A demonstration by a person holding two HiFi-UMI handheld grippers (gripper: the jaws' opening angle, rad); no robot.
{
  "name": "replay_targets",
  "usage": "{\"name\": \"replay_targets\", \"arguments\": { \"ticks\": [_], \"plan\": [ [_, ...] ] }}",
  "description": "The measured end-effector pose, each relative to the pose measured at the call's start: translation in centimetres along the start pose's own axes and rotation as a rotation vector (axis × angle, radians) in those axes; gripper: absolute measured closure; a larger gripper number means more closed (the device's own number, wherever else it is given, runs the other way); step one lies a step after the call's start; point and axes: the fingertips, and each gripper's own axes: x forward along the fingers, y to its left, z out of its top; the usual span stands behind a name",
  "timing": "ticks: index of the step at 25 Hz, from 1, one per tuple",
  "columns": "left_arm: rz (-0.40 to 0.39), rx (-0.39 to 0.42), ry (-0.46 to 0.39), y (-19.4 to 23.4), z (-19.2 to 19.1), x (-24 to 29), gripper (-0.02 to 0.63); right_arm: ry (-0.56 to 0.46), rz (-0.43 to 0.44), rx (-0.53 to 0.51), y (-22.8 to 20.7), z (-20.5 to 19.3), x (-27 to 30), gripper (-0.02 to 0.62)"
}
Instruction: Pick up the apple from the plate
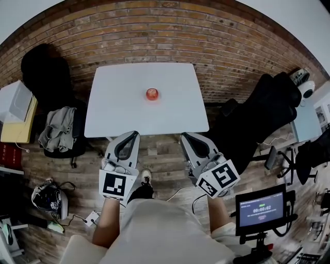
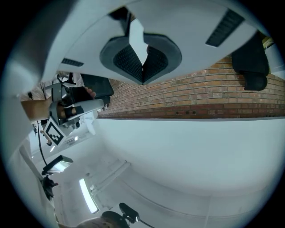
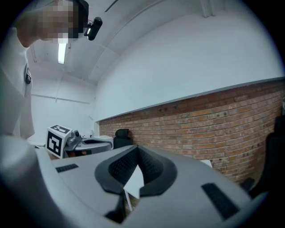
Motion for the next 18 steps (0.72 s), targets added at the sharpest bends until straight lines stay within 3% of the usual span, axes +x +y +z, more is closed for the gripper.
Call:
{"name": "replay_targets", "arguments": {
  "ticks": [18],
  "plan": [
    [-0.058, -0.022, 0.042, 6.8, -2.9, 5.3, 0.601, 0.089, -0.017, -0.019, -2.4, -1.1, 9.9, 0.594]
  ]
}}
